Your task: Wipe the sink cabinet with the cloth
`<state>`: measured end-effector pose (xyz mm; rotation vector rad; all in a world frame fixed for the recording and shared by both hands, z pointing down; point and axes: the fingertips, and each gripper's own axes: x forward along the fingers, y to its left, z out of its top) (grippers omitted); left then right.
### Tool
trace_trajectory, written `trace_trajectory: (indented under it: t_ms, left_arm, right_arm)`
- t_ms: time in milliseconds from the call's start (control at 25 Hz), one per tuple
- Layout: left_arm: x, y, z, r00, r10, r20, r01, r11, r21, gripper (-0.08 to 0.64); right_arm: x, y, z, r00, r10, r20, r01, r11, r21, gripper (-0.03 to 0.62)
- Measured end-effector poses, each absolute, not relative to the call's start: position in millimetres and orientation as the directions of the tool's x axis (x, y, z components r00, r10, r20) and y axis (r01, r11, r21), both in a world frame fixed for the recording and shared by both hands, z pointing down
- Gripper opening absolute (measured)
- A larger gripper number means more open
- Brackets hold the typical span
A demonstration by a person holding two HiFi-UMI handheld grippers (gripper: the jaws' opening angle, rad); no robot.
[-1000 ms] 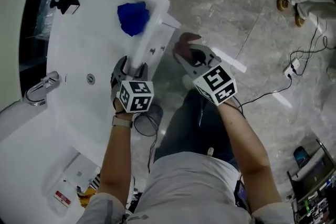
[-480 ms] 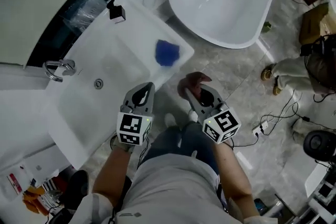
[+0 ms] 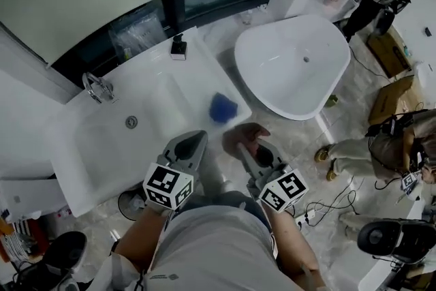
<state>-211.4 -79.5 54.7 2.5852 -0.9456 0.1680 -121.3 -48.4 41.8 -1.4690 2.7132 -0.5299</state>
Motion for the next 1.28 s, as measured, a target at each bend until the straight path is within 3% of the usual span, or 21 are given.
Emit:
trace_trajectory:
  t_ms: [360, 1280]
  left_arm:
    - [-222, -62, 5, 0.743, -0.653, 0.146, -0.661, -0.682, 0.313, 0.011]
    - [-220, -40, -4, 0.713, -0.685, 0.149, -0.698, -0.675, 0.238, 0.011]
  right_arm:
    - [-131, -35, -8, -0.621, -0.781, 0.068, -0.761, 0.581, -0.287, 0.064]
    - [-120, -29, -25, -0.615, -0.788, 0.015, -0.768, 0.594, -0.239, 0.063]
